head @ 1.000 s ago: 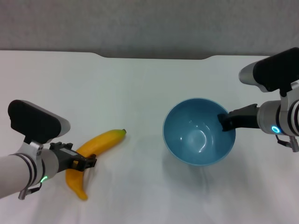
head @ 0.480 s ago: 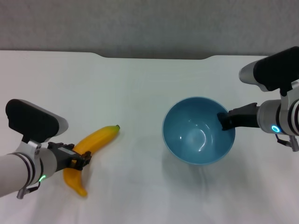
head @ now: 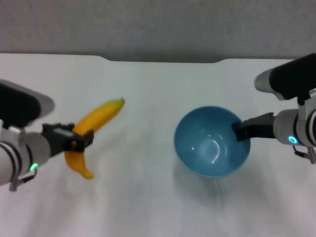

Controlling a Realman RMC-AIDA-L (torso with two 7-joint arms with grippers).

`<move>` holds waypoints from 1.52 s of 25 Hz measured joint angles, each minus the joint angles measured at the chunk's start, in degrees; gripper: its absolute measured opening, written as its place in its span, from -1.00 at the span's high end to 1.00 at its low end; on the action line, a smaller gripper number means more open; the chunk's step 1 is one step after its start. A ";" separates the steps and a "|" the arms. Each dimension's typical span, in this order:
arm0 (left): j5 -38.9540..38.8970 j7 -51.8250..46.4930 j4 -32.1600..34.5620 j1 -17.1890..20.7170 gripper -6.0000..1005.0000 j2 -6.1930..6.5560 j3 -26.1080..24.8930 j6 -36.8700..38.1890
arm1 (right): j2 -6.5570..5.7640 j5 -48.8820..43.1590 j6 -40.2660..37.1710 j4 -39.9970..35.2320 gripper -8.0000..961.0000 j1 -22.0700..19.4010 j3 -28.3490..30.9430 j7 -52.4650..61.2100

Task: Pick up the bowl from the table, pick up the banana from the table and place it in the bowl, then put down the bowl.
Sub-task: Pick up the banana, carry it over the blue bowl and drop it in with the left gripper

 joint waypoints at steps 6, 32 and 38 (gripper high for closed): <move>-9.46 0.49 -10.04 2.42 -0.12 0.04 0.48 -0.52 | 0.02 3.50 -0.61 -2.29 0.90 0.57 -0.10 0.20; -24.36 3.77 -5.27 -5.26 -0.30 -0.23 9.26 6.80 | 0.18 22.77 -8.02 -14.23 0.89 10.77 -5.78 -3.80; -25.22 5.68 -3.05 -5.89 -0.35 -0.23 10.02 9.01 | 0.20 23.83 -8.28 -14.28 0.89 11.40 -7.77 -3.83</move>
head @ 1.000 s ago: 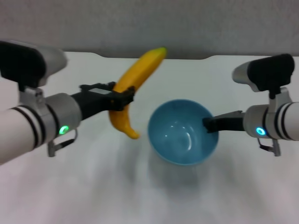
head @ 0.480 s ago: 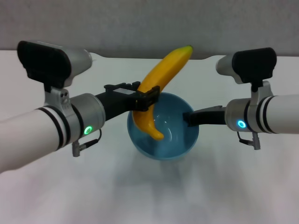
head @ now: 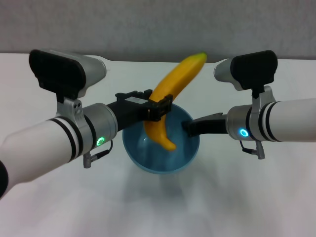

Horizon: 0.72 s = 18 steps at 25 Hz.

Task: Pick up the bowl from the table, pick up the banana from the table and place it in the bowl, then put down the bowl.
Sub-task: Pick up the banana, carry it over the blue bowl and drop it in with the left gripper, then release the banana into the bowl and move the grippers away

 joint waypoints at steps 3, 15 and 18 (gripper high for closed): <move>-0.13 0.15 1.12 -0.47 -0.37 0.00 0.17 0.07 | 0.00 0.07 0.31 0.00 0.89 0.06 -0.21 0.18; 0.63 1.48 0.60 2.45 -0.65 0.33 -4.91 0.06 | -0.26 0.05 2.73 -1.69 0.89 -0.50 2.33 0.31; 0.65 2.55 -0.14 5.16 -0.76 0.40 -8.72 -0.14 | -0.38 -0.02 3.78 -2.68 0.89 -0.14 3.58 0.21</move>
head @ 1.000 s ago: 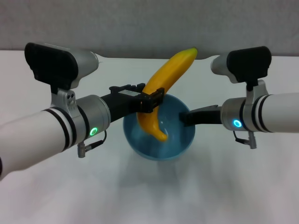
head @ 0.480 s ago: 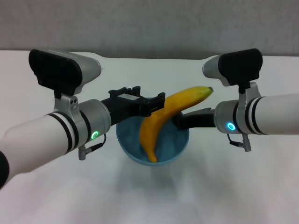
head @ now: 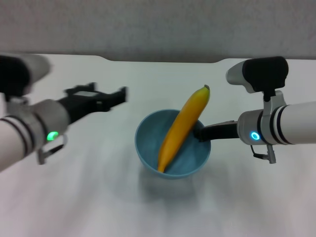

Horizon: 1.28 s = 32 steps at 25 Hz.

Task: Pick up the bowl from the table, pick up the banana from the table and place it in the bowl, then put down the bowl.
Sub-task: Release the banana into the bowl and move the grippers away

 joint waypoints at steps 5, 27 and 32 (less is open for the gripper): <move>0.04 1.86 -0.95 1.83 -0.79 0.04 -6.91 -4.76 | -0.20 -0.66 4.52 -2.56 0.89 2.75 4.74 -0.67; 3.83 2.81 4.92 1.44 -0.79 -0.04 -13.00 -6.41 | 0.18 -2.02 7.56 -24.40 0.88 19.29 10.15 -3.20; 3.82 2.84 5.34 1.72 -0.79 -0.10 -13.10 -6.11 | 0.59 -1.29 7.80 -24.26 0.88 17.29 8.62 -3.31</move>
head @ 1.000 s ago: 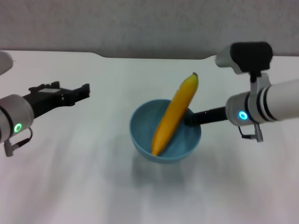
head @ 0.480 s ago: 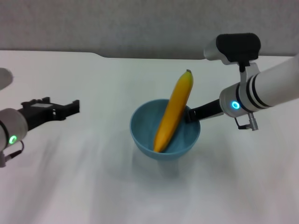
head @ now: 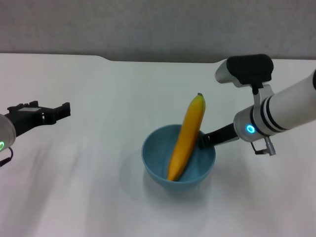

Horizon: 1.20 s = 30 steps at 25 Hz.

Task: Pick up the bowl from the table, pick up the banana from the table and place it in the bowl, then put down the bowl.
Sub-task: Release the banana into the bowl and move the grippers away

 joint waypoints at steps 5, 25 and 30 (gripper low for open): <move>0.00 0.03 0.17 0.11 -0.79 -0.03 -0.08 0.10 | 0.09 1.75 -0.60 0.07 0.88 -1.37 -0.68 -1.41; -0.01 0.14 0.55 0.23 -0.79 -0.12 -0.11 0.17 | 0.00 2.84 -1.98 0.13 0.86 -2.90 -0.82 -3.81; -0.12 0.15 0.77 0.23 -0.79 -0.12 -0.14 0.17 | -0.06 2.71 -2.42 0.37 0.75 -3.36 -0.82 -4.33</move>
